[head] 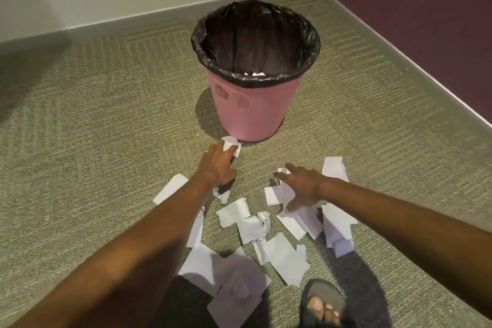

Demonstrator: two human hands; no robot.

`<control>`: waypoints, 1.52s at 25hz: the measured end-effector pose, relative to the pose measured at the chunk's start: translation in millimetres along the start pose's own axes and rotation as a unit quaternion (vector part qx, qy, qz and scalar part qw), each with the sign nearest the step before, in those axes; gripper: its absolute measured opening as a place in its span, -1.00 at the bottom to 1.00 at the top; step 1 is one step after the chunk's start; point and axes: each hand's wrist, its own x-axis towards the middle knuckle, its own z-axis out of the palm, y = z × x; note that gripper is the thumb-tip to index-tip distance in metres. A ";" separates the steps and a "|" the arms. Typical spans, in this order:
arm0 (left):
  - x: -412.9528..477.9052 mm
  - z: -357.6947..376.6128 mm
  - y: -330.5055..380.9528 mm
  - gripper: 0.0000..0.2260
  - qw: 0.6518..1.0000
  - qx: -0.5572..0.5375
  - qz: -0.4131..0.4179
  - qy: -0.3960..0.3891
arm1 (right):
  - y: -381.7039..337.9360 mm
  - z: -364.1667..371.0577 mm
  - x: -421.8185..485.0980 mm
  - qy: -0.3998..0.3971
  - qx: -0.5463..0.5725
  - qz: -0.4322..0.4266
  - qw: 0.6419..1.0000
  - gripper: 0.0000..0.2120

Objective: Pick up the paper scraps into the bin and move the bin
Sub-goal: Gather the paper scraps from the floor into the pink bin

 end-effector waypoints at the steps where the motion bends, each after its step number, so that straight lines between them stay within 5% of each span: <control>1: 7.0 1.9 -0.1 -0.37 1.000 0.006 -0.005 -0.006 | 2.0 5.3 2.9 0.011 -0.010 -0.001 1.000 -0.03; 11: 46.1 30.0 7.8 -0.54 0.998 0.060 -0.027 -0.019 | 7.6 46.1 24.7 0.108 -0.041 -0.075 0.991 -0.31; 16: 16.0 30.2 2.0 -0.71 0.997 0.066 0.043 0.023 | 14.5 57.7 12.8 0.142 -0.054 -0.119 0.981 -0.56; 19: -5.7 28.9 -9.4 -0.69 0.996 0.018 0.083 -0.006 | 17.7 50.7 12.0 0.124 0.007 -0.112 0.986 -0.48; 22: -24.8 18.6 -13.6 -0.49 0.991 -0.035 0.090 -0.092 | 22.0 42.8 13.3 0.054 -0.004 -0.084 0.995 -0.14; 25: -42.3 21.6 -10.0 -0.19 0.977 0.045 0.099 -0.184 | 20.4 37.8 9.4 -0.037 -0.031 -0.056 0.997 0.12; 27: -50.4 32.9 -6.3 -0.13 0.970 0.130 0.108 -0.175 | 15.2 42.4 6.7 -0.051 -0.062 -0.057 0.995 0.18; 33: -69.9 43.2 6.1 -0.47 0.983 0.099 0.116 -0.098 | -2.1 67.6 1.5 0.112 -0.104 -0.088 0.984 -0.21; 38: -76.0 52.5 10.3 -0.59 0.993 0.011 0.092 -0.070 | -9.4 78.1 1.9 0.120 -0.053 -0.113 0.985 -0.26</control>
